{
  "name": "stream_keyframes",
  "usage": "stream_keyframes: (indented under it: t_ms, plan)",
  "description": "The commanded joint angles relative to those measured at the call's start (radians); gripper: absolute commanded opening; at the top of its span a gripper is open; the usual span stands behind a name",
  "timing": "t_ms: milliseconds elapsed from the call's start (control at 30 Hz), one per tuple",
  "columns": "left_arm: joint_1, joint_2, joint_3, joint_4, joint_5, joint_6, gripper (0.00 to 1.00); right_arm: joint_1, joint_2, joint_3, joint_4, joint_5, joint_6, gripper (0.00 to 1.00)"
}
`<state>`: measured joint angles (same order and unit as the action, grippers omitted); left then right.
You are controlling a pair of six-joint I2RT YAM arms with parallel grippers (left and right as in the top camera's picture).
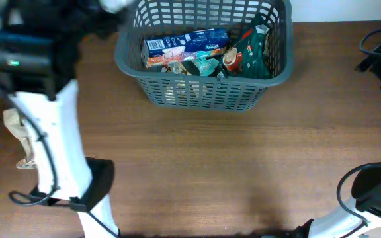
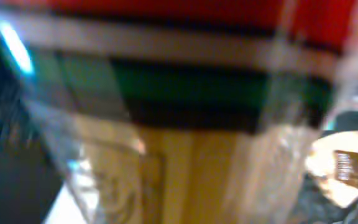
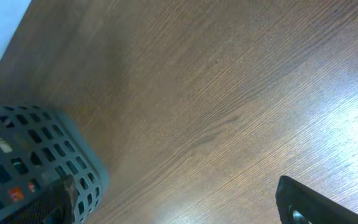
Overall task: Pack container
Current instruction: 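Carry the pasta box over the basket and release it inside, then return the left gripper to the tan pouch and grasp it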
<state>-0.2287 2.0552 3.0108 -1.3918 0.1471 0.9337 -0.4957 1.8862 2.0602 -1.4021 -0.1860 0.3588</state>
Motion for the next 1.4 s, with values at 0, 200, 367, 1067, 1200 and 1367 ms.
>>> stream_keyframes:
  t_ms: [0, 200, 367, 1067, 1200, 1367]
  plan:
    - [-0.106, 0.046, -0.068, 0.016, 0.027, 0.227, 0.02, 0.005, 0.002, -0.003, 0.003, -0.002, -0.003, 0.99]
    - [-0.198, 0.149, -0.196, 0.103, -0.113, 0.231, 0.02, 0.005, 0.002, -0.003, 0.003, -0.002, -0.003, 0.99]
    - [-0.212, 0.253, -0.294, 0.166, -0.178, 0.049, 0.02, 0.005, 0.002, -0.003, 0.003, -0.002, -0.003, 0.99]
    - [-0.242, 0.356, -0.257, 0.111, -0.436, -0.269, 0.99, 0.005, 0.002, -0.003, 0.003, -0.002, -0.003, 0.99]
    - [-0.226, 0.278, -0.22, 0.105, -0.436, -0.317, 0.99, 0.005, 0.002, -0.003, 0.003, -0.002, -0.003, 0.99]
    - [-0.127, 0.098, -0.215, 0.127, -0.436, -0.431, 0.99, 0.005, 0.002, -0.003, 0.003, -0.002, -0.003, 0.99]
